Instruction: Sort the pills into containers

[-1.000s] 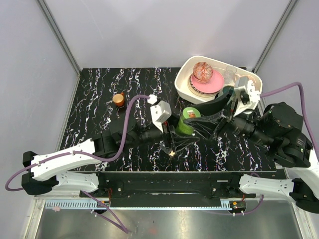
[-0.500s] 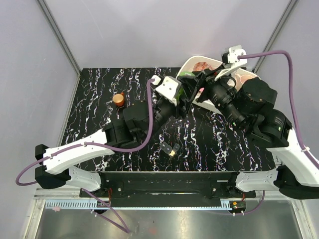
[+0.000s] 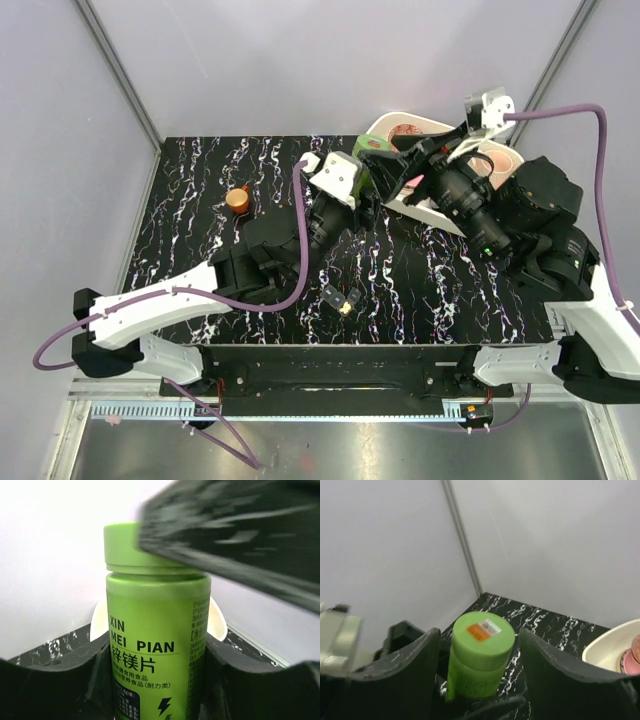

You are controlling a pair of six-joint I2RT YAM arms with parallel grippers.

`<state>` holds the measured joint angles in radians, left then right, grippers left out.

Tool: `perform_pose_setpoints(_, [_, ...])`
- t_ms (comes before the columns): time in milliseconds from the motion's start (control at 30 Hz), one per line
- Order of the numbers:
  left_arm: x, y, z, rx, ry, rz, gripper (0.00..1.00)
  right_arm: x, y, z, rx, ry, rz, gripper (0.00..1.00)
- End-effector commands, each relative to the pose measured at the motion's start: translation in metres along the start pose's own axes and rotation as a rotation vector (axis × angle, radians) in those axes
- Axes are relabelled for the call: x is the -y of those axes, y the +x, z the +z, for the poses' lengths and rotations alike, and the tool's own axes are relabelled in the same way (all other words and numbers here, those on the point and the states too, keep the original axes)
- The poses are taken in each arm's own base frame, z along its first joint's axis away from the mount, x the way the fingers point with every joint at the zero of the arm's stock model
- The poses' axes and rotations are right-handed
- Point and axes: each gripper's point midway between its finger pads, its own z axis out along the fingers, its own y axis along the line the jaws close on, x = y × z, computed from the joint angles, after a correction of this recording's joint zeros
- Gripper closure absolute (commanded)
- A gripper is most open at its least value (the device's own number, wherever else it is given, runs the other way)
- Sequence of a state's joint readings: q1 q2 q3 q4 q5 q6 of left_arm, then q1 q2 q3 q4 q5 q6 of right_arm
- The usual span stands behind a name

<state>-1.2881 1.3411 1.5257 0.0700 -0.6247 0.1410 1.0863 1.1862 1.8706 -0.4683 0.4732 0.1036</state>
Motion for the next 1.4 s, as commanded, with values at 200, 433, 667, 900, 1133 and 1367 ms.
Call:
perform_pose_setpoints(200, [-0.020, -0.012, -0.025, 0.048, -0.009, -0.153, 1.00, -0.043, -0.040, -0.058, 0.097, -0.365, 0.023, 0.20])
perform_pose_setpoints(433, [0.020, -0.008, -0.052, 0.031, 0.280, -0.218, 1.00, -0.041, -0.029, -0.088, 0.105, -0.459, -0.055, 0.21])
perform_pose_setpoints(667, [0.075, -0.043, -0.115, 0.113, 0.751, -0.302, 1.00, -0.064, -0.003, -0.125, 0.061, -0.696, -0.106, 0.22])
perform_pose_setpoints(900, [0.096, -0.048, -0.141, 0.123, 0.941, -0.312, 1.00, -0.080, 0.005, -0.134, 0.031, -0.805, -0.093, 0.19])
perform_pose_setpoints(1133, [0.108, -0.044, -0.140, 0.112, 0.996, -0.307, 1.00, -0.086, 0.004, -0.135, 0.023, -0.830, -0.045, 0.19])
perform_pose_setpoints(1367, [0.111, -0.046, -0.140, 0.117, 1.010, -0.306, 1.00, -0.091, 0.009, -0.129, 0.010, -0.837, -0.028, 0.20])
